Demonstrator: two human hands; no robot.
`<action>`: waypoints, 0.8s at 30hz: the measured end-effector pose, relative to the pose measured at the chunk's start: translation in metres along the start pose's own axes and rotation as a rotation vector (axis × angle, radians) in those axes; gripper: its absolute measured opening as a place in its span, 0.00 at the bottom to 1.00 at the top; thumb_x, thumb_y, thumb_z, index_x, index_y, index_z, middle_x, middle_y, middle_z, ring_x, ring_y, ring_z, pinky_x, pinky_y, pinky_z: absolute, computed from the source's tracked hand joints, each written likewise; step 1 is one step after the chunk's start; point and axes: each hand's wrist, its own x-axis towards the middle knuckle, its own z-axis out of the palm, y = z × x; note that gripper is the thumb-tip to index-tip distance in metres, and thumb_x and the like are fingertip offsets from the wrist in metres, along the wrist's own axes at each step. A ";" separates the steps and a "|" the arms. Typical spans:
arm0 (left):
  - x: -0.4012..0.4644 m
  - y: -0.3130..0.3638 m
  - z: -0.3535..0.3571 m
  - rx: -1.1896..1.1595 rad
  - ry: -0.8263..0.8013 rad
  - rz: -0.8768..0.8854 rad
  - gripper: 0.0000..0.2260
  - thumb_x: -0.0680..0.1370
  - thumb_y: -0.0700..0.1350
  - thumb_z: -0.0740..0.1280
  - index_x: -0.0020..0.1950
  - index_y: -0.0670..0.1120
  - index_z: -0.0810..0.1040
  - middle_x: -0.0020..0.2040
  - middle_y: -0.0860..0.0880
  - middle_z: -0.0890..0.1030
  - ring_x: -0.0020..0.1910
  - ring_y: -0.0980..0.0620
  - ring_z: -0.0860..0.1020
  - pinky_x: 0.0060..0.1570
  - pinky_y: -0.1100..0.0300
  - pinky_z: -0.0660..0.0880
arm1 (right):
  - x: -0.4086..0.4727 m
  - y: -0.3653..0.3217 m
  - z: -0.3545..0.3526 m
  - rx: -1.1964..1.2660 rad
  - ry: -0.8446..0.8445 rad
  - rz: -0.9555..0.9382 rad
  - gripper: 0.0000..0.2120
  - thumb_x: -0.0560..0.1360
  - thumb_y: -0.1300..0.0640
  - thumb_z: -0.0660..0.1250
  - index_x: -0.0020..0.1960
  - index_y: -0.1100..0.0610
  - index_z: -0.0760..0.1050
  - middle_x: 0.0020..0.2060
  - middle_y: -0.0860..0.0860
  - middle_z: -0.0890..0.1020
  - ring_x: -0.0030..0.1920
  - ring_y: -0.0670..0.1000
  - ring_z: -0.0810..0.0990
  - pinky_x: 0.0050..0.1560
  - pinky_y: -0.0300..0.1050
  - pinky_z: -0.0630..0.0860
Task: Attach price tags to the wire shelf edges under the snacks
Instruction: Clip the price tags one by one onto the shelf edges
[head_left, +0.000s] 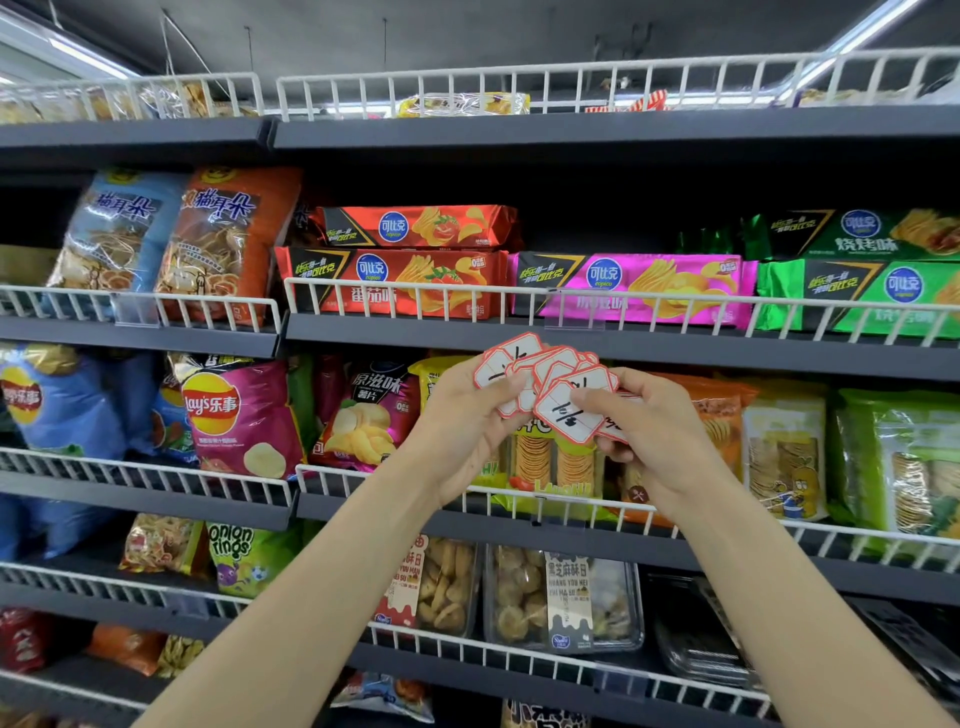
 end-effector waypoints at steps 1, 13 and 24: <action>0.000 0.000 -0.002 0.002 0.014 0.009 0.09 0.79 0.33 0.59 0.55 0.40 0.77 0.49 0.44 0.84 0.49 0.49 0.82 0.52 0.57 0.79 | 0.000 0.000 -0.001 0.000 0.002 -0.009 0.06 0.73 0.62 0.69 0.49 0.58 0.78 0.32 0.52 0.81 0.21 0.44 0.69 0.19 0.33 0.62; 0.003 0.006 -0.011 0.088 0.134 0.108 0.11 0.76 0.29 0.62 0.53 0.42 0.77 0.46 0.47 0.84 0.47 0.51 0.83 0.50 0.60 0.79 | -0.002 -0.006 -0.010 0.163 0.049 -0.028 0.06 0.73 0.64 0.68 0.49 0.58 0.79 0.28 0.49 0.80 0.20 0.42 0.67 0.19 0.32 0.65; 0.003 0.001 -0.005 0.110 0.079 0.092 0.11 0.77 0.32 0.63 0.56 0.42 0.77 0.51 0.44 0.83 0.51 0.49 0.81 0.53 0.59 0.79 | -0.003 -0.002 -0.002 0.080 -0.007 -0.029 0.05 0.73 0.62 0.69 0.47 0.56 0.80 0.29 0.49 0.80 0.22 0.43 0.68 0.23 0.33 0.65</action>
